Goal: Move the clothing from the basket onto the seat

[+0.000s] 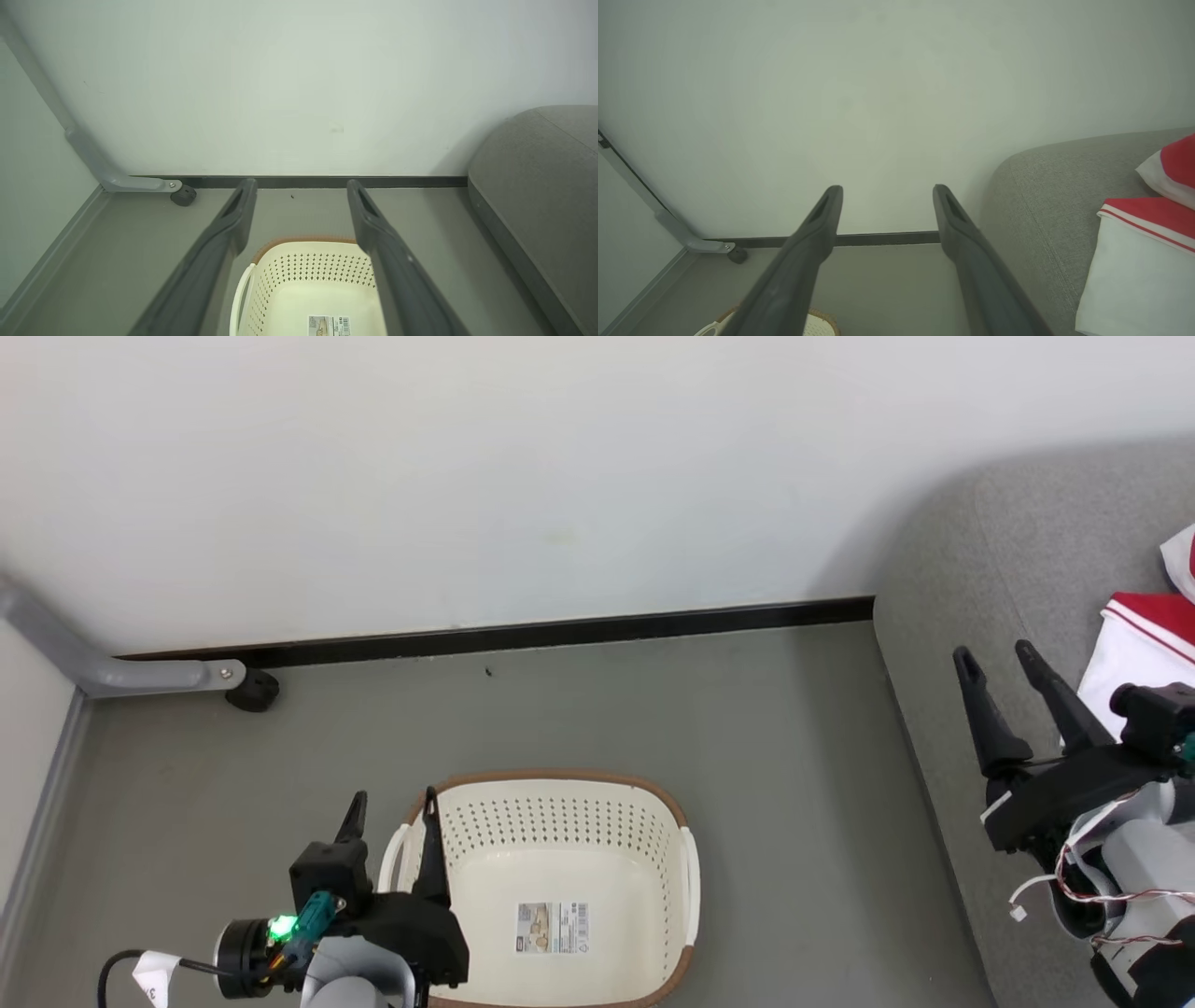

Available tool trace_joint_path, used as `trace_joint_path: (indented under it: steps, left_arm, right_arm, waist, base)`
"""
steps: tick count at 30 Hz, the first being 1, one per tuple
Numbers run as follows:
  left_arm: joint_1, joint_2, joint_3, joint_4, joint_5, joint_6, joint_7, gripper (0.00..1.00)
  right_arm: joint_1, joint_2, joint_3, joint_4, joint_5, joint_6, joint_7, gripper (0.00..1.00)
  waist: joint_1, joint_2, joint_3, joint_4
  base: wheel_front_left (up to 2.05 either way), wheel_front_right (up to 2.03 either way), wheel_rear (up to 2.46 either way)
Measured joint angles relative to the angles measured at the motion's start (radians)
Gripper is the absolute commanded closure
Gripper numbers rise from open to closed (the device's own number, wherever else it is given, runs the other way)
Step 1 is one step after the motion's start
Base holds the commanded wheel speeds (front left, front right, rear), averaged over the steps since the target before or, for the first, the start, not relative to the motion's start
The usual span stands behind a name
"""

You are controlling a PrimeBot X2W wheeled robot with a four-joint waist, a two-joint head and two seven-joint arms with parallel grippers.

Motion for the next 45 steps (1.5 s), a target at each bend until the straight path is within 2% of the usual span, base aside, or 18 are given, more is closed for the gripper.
trace_joint_path:
  steps: [9, 17, 20, 36, 45]
  left_arm:
    - [0.068, 0.009, 0.094, -0.043, 0.052, 0.0, 0.0, 0.0]
    - [0.119, 0.012, 0.173, -0.082, 0.106, 0.0, 0.0, 0.0]
    - [0.139, 0.012, 0.192, -0.102, 0.124, 0.0, 0.0, 0.0]
    - [0.217, 0.01, 0.215, -0.194, 0.18, 0.0, 0.0, 0.0]
    - [0.253, 0.007, 0.2, -0.219, 0.182, 0.0, 0.0, 0.0]
  right_arm:
    - [0.08, 0.045, -0.008, -0.082, -0.046, -0.016, 0.0, 0.0]
    - [0.166, 0.073, -0.015, -0.133, -0.077, -0.03, 0.0, 0.0]
    - [0.197, 0.078, -0.027, -0.15, -0.087, -0.047, 0.0, 0.0]
    - [0.283, 0.087, -0.058, -0.2, -0.165, -0.09, 0.0, 0.0]
    - [0.3, 0.09, -0.076, -0.218, -0.188, -0.091, 0.0, 0.0]
  waist:
    - [0.0, 0.0, -0.074, 0.034]
    - [0.0001, 0.0001, -0.09, 0.038]
    - [0.0002, 0.0001, -0.092, 0.038]
    - [0.0002, 0.0002, -0.1, 0.025]
    - [0.0002, 0.0002, -0.098, 0.016]
  base:
    - [0.0, 0.0, 0.0]
    - [0.0, 0.0, 0.0]
    - [0.0, 0.0, 0.0]
    - [0.0, 0.0, 0.0]
    - [0.0, 0.0, 0.0]
